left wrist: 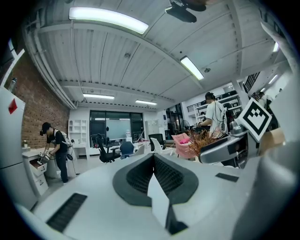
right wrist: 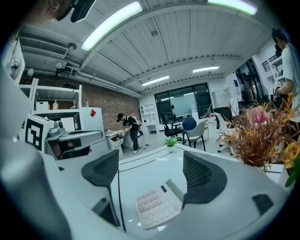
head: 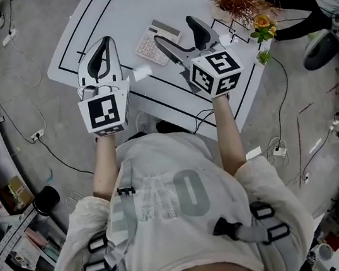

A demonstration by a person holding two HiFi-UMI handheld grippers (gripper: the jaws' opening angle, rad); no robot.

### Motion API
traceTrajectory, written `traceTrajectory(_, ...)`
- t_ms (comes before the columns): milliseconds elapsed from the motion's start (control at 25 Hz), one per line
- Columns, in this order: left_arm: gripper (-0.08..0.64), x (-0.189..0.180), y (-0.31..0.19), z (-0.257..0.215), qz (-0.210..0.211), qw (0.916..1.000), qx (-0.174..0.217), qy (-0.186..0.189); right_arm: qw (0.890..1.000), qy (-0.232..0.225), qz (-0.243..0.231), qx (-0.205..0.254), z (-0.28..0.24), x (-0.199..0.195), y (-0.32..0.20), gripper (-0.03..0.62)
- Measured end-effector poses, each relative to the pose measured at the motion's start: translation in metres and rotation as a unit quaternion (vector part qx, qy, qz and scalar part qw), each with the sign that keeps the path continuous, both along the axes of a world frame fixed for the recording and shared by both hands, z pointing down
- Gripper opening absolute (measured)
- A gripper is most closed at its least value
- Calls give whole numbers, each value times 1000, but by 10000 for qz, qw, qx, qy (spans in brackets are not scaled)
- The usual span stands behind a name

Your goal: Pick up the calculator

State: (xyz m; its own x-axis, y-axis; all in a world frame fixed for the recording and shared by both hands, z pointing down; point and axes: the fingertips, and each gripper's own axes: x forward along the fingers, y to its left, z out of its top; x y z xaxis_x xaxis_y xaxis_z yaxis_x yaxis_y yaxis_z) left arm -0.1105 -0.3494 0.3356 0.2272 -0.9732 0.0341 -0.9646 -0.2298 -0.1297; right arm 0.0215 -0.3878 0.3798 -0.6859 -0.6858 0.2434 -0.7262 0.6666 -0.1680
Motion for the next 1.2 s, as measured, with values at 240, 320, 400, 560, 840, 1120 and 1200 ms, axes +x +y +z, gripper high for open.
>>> traceTrajectory(240, 20, 9, -22, 21, -63, 9995, -262, -187, 9930, -474, -17, -1082, 64, 19, -39, 420)
traceTrajectory(320, 20, 11, -29, 30, -110, 9990, -376, -220, 9856, -651, -74, -1561, 88, 22, -46, 419)
traceTrajectory(400, 20, 11, -33, 39, -183, 9981, -530, -247, 9769, -821, -95, -1969, 109, 26, -50, 415)
traceTrajectory(560, 20, 9, -43, 60, -299, 9953, -864, -329, 9568, -1343, 1, -2580, 135, 30, -61, 411)
traceTrajectory(840, 20, 16, -52, 92, -282, 9899, -1294, -511, 9286, -1992, -5, -3131, 150, 24, -69, 379)
traceTrajectory(1120, 20, 14, -56, 111, -360, 9856, -1534, -608, 9299, -1831, 155, -3187, 160, 26, -75, 310)
traceTrajectory(1200, 20, 18, -61, 114, -366, 9852, -1551, -630, 9398, -1390, 121, -3120, 167, 29, -74, 240)
